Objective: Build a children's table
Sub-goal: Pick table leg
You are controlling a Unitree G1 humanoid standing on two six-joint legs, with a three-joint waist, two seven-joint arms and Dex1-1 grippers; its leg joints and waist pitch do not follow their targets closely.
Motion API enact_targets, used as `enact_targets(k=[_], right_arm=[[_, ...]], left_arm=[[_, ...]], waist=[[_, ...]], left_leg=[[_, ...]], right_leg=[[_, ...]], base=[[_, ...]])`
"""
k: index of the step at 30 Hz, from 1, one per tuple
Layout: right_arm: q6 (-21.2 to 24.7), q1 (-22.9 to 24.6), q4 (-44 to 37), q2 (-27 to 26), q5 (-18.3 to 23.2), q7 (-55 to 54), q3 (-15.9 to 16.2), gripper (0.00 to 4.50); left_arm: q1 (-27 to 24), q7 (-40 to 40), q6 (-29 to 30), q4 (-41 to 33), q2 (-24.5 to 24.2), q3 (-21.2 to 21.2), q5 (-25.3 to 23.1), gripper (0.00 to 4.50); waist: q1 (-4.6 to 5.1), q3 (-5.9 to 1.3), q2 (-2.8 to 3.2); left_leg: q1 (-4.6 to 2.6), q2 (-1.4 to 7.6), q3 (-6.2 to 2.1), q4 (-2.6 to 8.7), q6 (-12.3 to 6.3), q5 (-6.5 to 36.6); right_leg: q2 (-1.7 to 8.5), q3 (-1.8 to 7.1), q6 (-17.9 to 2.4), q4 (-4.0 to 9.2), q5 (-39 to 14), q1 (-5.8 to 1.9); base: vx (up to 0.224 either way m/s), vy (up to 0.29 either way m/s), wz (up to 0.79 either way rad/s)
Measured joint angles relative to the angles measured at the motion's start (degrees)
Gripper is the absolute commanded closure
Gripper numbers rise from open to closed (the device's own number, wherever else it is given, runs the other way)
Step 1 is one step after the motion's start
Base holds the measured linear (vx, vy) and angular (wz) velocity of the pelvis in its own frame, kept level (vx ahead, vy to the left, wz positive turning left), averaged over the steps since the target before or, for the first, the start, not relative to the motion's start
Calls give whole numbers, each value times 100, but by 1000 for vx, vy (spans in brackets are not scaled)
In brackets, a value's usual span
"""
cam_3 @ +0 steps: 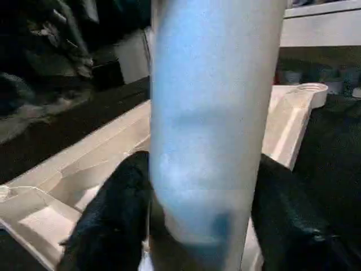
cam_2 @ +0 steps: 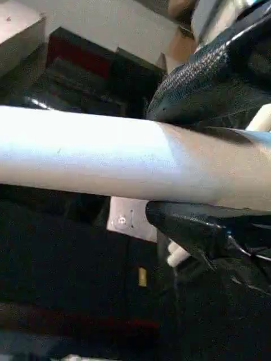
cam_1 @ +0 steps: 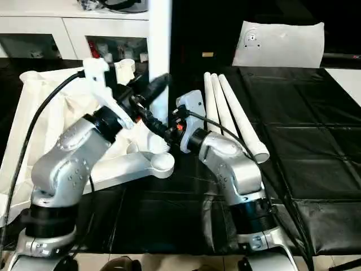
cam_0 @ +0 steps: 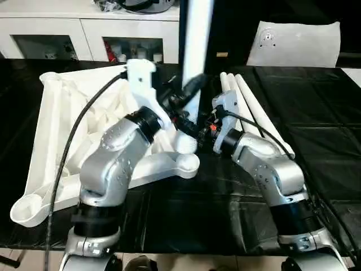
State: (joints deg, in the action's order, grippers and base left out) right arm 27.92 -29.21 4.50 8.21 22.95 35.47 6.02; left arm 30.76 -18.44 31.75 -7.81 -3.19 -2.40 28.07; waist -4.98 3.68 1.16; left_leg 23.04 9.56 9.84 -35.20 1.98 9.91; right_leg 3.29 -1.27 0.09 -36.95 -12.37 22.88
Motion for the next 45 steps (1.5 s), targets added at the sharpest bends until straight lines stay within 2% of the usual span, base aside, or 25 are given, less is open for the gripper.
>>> enact_targets(k=[4,8,10,14,19,23,32,45], right_arm=[[347,-5,-268,404,406,507,-208,133],[586,-8,-341,521,675,740,-348,108],[769,-19,-341,619,843,878,-374,108],[1222,-314,-313,996,1195,1161,-656,108],[1441,-360,-299,1130,1306,1455,-663,108],[1555,-357,-335,1322,1485,1789,-612,108],[1673,-343,-444,1516,1535,2249,-317,108],[1626,-366,-361,1447,1154,2004,18,108]], left_arm=[[71,-238,343,281,-231,-296,358,267],[162,-304,493,375,-217,-489,691,267],[237,-371,664,445,-186,-581,941,267],[499,-665,1124,600,-200,-993,1745,268],[510,-1062,1411,714,-239,-1049,2167,268],[511,-1551,1544,732,-479,-955,2234,268],[753,-2166,1660,749,-739,-674,2296,268],[770,-2457,1426,675,-910,-209,1924,268]], waist=[[-11,5,-18],[-9,7,-25],[-15,9,-28],[-17,7,-36],[-18,4,-49],[-19,5,-50],[-25,8,-68],[-22,9,-76]], left_leg=[[2,-1,0,0,-1,0],[3,-1,0,0,-2,0],[3,-1,0,-2,-4,-2],[1,-1,1,-5,-11,-7],[3,-1,1,-5,-12,-7],[2,-1,1,-5,-12,-7],[1,-1,1,-5,-14,-9],[2,-1,2,-6,-13,-9]], right_leg=[[0,0,1,2,0,-1],[0,0,0,3,1,0],[0,-1,0,0,1,1],[1,0,-5,0,5,-2],[1,-1,-4,-1,5,-1],[1,-1,-4,0,5,-1],[2,0,-4,-1,7,-3],[2,0,-4,-1,7,-2]], base=[[0,0,0],[0,0,0],[0,0,0],[0,0,0],[0,0,0],[0,0,0],[0,0,0],[0,0,0]])
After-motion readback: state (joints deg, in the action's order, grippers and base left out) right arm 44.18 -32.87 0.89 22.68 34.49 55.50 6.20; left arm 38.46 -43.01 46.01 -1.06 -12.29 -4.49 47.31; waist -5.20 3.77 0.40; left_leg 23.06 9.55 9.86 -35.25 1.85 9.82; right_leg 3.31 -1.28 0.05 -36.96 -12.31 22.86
